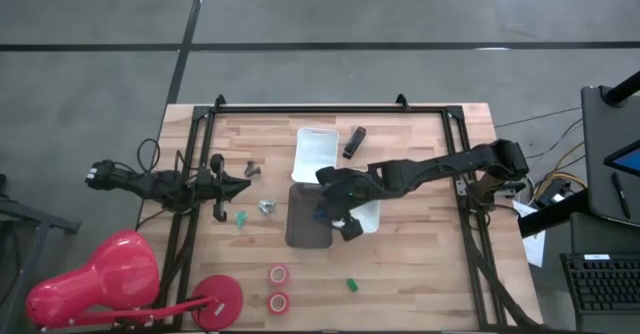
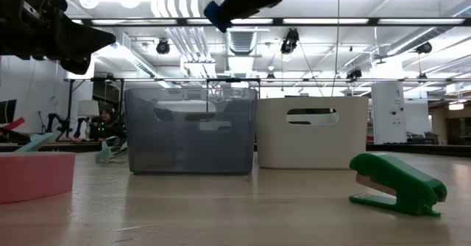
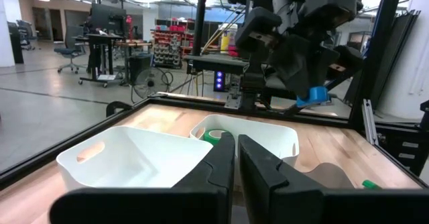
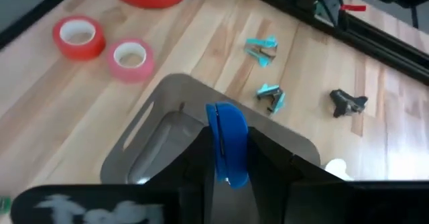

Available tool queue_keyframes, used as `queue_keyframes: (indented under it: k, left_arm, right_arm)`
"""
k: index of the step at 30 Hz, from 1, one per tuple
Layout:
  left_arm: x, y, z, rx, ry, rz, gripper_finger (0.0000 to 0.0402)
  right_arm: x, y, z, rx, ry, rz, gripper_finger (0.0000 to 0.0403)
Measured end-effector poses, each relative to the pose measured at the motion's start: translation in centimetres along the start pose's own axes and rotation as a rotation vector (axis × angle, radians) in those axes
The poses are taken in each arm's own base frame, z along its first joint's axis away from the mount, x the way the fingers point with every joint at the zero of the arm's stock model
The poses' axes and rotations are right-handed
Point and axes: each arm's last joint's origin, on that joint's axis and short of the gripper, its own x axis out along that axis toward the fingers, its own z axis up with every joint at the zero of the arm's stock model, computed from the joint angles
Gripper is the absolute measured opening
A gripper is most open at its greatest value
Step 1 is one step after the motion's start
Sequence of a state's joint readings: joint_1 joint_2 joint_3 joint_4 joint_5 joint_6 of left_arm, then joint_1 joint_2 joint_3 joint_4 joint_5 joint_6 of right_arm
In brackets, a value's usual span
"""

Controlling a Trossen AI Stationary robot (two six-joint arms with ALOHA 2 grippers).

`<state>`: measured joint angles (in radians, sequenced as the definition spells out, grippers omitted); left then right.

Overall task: Pick and place Stapler, Stapler remover, tape
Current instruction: Put the blue stapler into the black bin

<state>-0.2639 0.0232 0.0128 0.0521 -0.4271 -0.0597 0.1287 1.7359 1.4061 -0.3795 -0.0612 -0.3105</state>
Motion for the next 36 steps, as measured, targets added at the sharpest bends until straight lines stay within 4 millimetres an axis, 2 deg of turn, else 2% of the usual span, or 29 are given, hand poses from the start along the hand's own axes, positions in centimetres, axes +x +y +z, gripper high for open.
queue_keyframes:
  k: [16,24,36]
  left_arm:
    - [0.0,0.0,0.0,0.0,0.0,0.0,0.0023]
    - [0.0,0.0,0.0,0.0,0.001,0.0,0.0023]
    - [0.0,0.0,0.0,0.0,0.0,0.0,0.0023]
  right_arm:
    - [2.3,1.1,-4.0,0.091,0.021,0.005,0.0072]
    - [3.3,1.9,-5.7,0.165,-0.034,0.018,0.0067]
    - [4.1,2.8,-8.0,0.194,-0.106,0.014,0.0087]
